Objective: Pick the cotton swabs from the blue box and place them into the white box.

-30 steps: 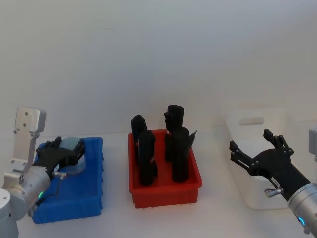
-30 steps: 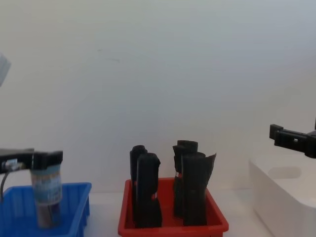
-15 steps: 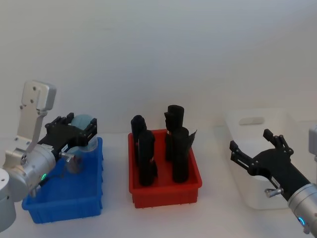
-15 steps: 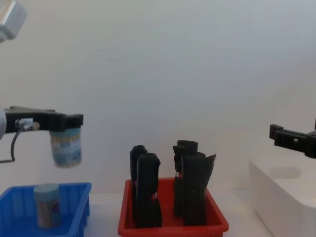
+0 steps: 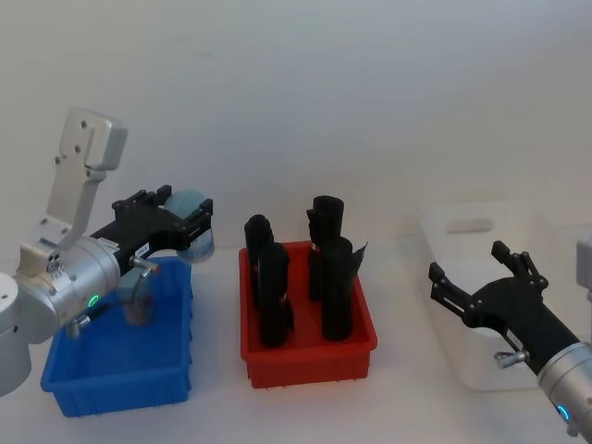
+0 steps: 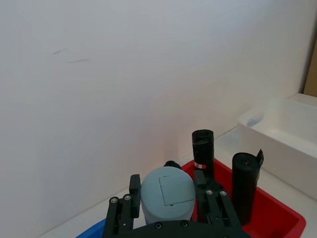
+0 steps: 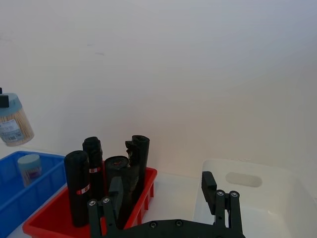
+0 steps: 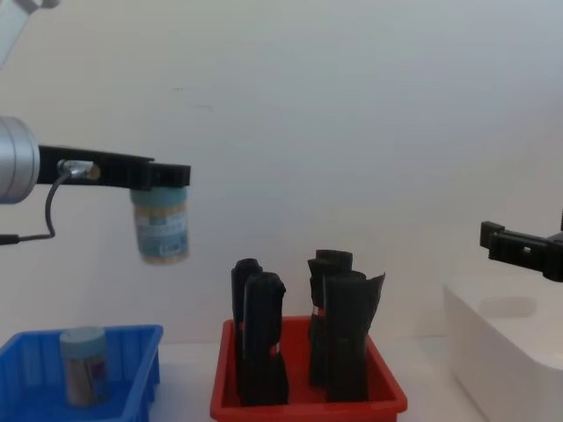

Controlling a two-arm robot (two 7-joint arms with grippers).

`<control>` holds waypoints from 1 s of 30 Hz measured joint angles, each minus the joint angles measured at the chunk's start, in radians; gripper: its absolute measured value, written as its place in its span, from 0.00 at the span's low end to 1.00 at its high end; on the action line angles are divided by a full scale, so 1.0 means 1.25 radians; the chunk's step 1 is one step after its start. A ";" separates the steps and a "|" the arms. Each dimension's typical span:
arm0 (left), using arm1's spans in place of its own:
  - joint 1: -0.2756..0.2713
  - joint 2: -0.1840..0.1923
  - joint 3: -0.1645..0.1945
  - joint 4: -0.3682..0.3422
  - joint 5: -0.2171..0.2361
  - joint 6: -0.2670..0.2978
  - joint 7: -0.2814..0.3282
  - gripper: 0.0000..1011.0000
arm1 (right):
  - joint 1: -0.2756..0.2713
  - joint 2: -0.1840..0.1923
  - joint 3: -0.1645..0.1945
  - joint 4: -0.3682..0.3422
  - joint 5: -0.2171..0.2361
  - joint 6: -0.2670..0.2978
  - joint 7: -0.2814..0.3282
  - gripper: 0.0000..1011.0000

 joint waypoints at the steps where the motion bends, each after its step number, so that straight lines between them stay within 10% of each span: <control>1: -0.003 -0.001 0.000 0.000 -0.002 0.003 -0.005 0.64 | 0.000 0.000 0.000 0.000 0.000 0.000 0.000 0.99; 30: -0.100 -0.045 0.027 0.055 -0.012 0.075 -0.160 0.64 | 0.000 0.000 0.000 0.000 0.000 0.000 0.000 0.99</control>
